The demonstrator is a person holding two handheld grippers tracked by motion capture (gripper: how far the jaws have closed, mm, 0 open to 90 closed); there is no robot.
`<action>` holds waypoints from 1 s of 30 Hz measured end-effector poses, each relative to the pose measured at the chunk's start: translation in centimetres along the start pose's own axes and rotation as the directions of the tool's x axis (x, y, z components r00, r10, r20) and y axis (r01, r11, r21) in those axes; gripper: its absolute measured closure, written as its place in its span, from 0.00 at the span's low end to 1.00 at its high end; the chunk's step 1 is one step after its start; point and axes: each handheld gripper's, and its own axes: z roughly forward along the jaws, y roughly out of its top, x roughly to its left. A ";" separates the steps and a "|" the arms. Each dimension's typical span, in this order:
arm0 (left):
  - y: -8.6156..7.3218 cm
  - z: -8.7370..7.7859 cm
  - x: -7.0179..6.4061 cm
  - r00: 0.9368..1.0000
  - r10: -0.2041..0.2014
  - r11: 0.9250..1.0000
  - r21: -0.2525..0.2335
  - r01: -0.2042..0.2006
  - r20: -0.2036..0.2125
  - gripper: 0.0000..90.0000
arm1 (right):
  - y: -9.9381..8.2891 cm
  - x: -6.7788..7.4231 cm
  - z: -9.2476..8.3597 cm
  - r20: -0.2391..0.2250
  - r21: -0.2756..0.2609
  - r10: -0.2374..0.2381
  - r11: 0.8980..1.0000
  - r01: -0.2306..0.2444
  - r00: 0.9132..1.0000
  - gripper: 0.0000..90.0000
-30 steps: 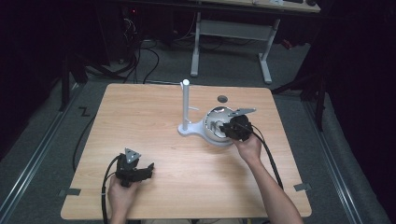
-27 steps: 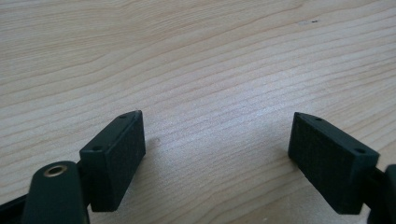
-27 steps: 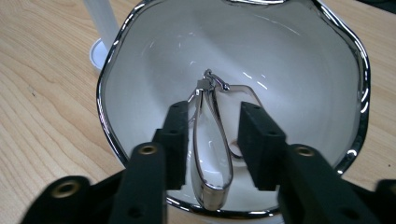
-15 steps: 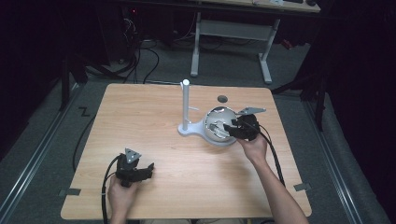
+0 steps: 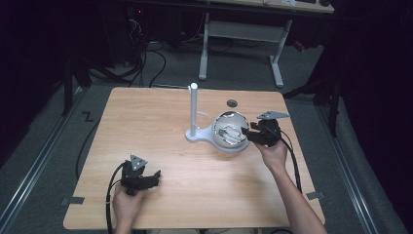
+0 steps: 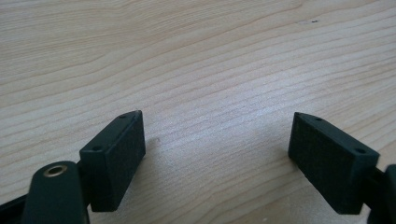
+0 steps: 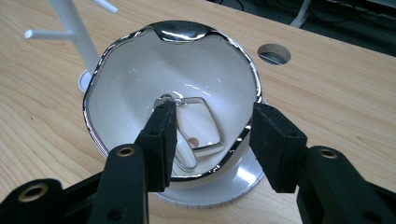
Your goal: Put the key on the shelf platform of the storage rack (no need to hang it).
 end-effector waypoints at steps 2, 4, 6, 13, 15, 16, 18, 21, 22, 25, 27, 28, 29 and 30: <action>0.0 0.0 0.0 1.000 0.000 1.000 0.000 0.000 0.000 0.21 | 0.0 -0.3 -0.3 0.003 0.002 0.002 1.000 -0.002 1.000 0.57; 0.0 0.0 0.0 1.000 0.000 1.000 0.000 0.000 0.000 0.21 | 0.0 -0.4 -0.7 0.005 0.000 0.009 1.000 -0.009 1.000 0.56; 0.0 0.0 0.0 1.000 0.000 1.000 -0.001 0.000 -0.001 0.21 | 0.0 -0.6 -1.1 0.008 -0.002 0.009 1.000 -0.009 1.000 0.56; 0.0 0.0 0.0 1.000 0.000 1.000 0.000 0.000 0.000 0.21 | -0.1 -1.0 -2.3 0.015 -0.008 0.029 1.000 -0.029 0.999 0.55; 0.0 0.0 0.0 1.000 0.000 1.000 0.000 0.000 0.000 0.21 | -0.1 -1.1 -2.6 0.013 -0.011 0.035 0.999 -0.035 0.999 0.55; 0.0 0.0 0.0 1.000 0.001 1.000 0.000 -0.001 0.000 0.21 | -0.1 -1.1 -2.8 0.011 -0.014 0.040 0.999 -0.040 0.999 0.55; 0.0 0.0 0.0 1.000 0.001 1.000 0.001 -0.001 0.000 0.21 | -0.2 -1.2 -3.1 0.010 -0.017 0.044 0.999 -0.043 0.999 0.54; 0.0 0.0 0.0 1.000 0.000 1.000 0.000 0.000 0.000 0.21 | -0.3 -1.3 -3.7 0.012 -0.018 0.039 0.999 -0.039 0.999 0.54; 0.0 0.0 0.0 1.000 0.000 1.000 0.000 0.000 0.000 0.21 | -0.3 -1.3 -3.8 0.014 -0.014 0.041 0.999 -0.040 0.999 0.54; 0.0 0.0 0.0 1.000 0.000 1.000 0.000 0.000 0.000 0.21 | -0.6 -1.4 -4.3 0.018 -0.023 0.041 0.999 -0.041 0.999 0.54; 0.0 0.0 0.0 1.000 0.000 1.000 0.000 0.000 0.000 0.21 | -0.9 -1.6 -4.6 0.016 -0.033 0.051 0.998 -0.051 0.999 0.54; 0.0 0.0 0.0 1.000 0.000 1.000 0.000 0.000 0.000 0.21 | -1.2 -1.7 -4.7 0.017 -0.032 0.057 0.998 -0.056 0.998 0.54; 0.0 0.0 0.0 1.000 0.000 1.000 0.000 0.000 0.000 0.21 | -1.4 -1.8 -4.7 0.019 -0.026 0.063 0.998 -0.063 0.998 0.54; 0.0 0.0 0.0 1.000 0.000 1.000 0.000 0.000 0.000 0.21 | -1.6 -1.9 -4.8 0.024 -0.020 0.063 0.998 -0.063 0.998 0.54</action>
